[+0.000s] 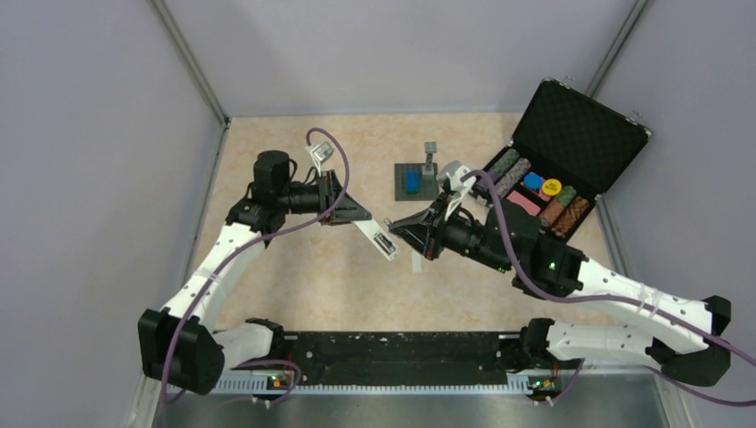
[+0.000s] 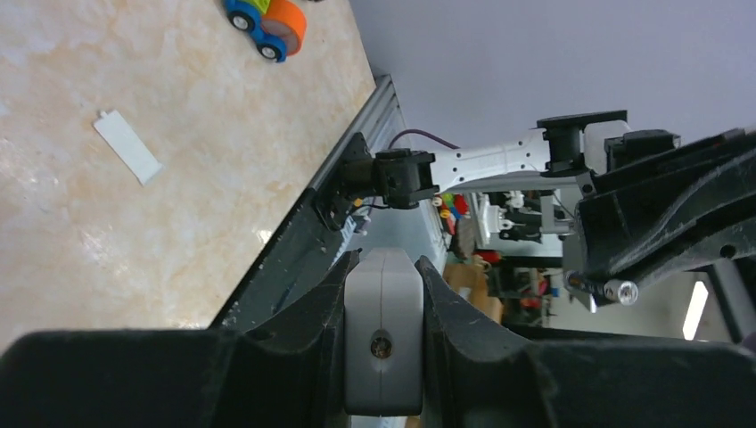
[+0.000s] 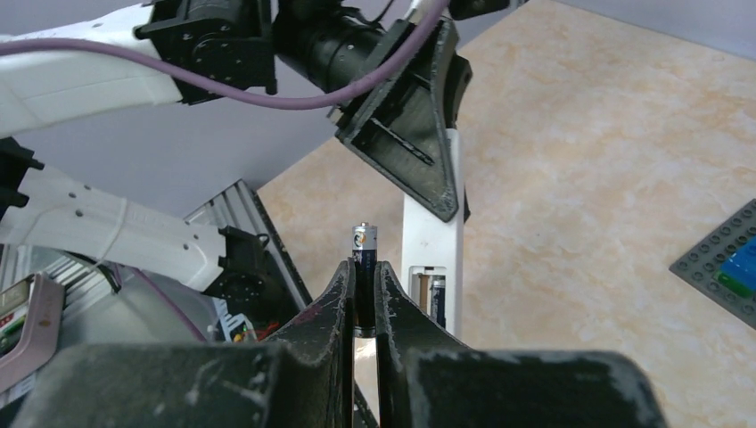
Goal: Load the batteries into the remote control
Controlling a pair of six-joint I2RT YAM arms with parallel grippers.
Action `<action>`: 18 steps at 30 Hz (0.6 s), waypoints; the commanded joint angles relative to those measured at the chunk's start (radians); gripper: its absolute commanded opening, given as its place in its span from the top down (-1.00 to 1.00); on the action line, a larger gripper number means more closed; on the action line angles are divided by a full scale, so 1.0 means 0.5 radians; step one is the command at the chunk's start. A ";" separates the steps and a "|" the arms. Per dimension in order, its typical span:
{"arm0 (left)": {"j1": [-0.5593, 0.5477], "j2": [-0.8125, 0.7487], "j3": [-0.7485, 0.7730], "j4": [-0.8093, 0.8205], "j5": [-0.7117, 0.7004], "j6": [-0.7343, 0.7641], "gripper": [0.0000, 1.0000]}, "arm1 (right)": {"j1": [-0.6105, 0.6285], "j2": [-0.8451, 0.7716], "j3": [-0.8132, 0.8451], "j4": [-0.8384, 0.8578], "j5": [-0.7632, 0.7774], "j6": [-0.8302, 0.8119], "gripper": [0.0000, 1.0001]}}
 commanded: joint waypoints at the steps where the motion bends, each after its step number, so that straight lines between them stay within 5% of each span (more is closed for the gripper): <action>1: 0.004 0.079 0.043 0.155 0.214 -0.224 1.00 | -0.013 0.038 -0.022 0.163 -0.107 -0.040 0.88; 18: -0.003 0.059 -0.055 0.325 0.310 -0.472 1.00 | -0.006 0.089 -0.246 0.415 -0.063 0.069 0.91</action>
